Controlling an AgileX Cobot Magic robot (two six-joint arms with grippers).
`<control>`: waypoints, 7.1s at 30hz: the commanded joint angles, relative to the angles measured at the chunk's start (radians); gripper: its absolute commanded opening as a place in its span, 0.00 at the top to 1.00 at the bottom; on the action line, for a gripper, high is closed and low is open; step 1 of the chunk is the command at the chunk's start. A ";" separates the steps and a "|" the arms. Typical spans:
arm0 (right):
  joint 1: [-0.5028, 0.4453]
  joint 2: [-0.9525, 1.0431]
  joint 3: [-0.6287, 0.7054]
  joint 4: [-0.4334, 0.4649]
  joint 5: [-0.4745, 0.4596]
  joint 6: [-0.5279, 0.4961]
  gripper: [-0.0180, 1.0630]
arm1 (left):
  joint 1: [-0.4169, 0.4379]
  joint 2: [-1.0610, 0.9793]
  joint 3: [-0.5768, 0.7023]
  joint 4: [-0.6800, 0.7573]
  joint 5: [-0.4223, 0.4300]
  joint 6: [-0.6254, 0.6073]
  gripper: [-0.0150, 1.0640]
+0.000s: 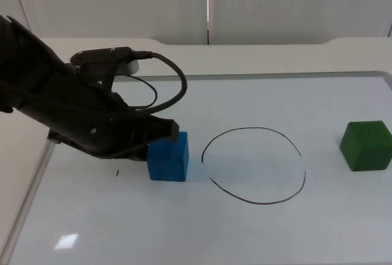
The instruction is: Push the two cubes into the marked area.
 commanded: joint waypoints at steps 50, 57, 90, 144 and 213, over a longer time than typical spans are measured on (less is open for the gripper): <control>-0.007 -0.004 0.002 0.000 -0.005 0.001 0.01 | -0.046 0.058 -0.049 -0.220 0.061 0.219 0.99; -0.007 -0.004 0.002 0.000 -0.005 0.001 0.01 | -0.046 0.067 -0.049 -0.224 0.080 0.219 0.99; -0.007 -0.004 0.002 0.000 -0.005 0.001 0.01 | -0.087 0.067 -0.075 -0.377 0.077 0.381 0.99; -0.007 -0.004 0.002 0.000 -0.005 0.001 0.01 | -0.089 0.139 -0.129 -0.439 0.137 0.462 0.99; -0.007 -0.004 0.002 0.000 -0.005 0.001 0.01 | -0.109 -0.304 -0.134 -0.310 0.047 0.503 0.99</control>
